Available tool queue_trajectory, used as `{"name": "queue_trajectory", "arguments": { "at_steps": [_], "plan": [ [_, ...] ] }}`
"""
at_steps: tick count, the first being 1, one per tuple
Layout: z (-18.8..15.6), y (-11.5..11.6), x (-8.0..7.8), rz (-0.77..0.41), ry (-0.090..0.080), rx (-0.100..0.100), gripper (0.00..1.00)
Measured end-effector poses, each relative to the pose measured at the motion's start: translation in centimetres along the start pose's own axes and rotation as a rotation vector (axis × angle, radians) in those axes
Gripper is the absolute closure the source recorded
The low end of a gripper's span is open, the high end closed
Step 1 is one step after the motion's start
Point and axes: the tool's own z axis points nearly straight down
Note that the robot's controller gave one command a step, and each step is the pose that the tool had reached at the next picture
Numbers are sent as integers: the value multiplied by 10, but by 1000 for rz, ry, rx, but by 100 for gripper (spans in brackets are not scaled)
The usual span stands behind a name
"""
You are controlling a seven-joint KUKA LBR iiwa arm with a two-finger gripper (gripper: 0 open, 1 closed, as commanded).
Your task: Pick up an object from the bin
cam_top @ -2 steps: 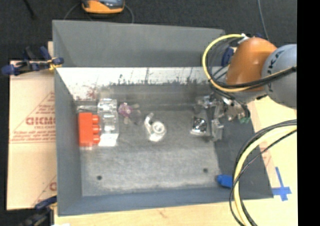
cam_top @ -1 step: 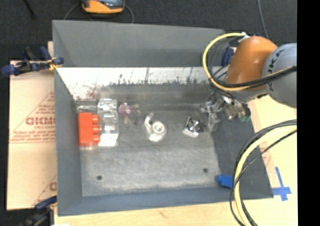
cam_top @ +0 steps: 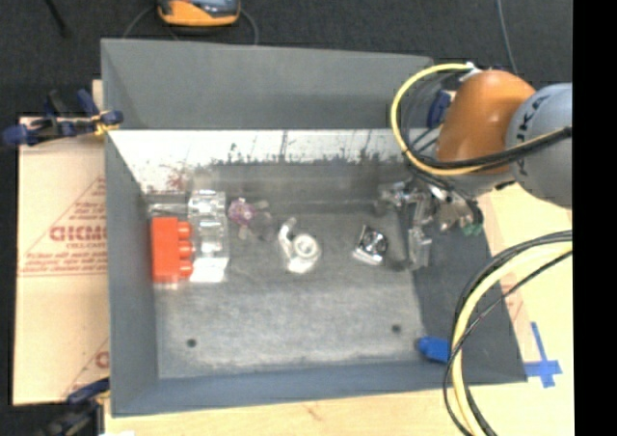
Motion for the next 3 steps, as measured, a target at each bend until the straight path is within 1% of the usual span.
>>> {"name": "queue_trajectory", "arguments": {
  "at_steps": [1,2,3],
  "plan": [
    [-1,37,11,-112,0,-1,0],
    [0,36,12,-113,0,0,100],
    [-181,31,5,-172,-7,3,100]
  ]
}}
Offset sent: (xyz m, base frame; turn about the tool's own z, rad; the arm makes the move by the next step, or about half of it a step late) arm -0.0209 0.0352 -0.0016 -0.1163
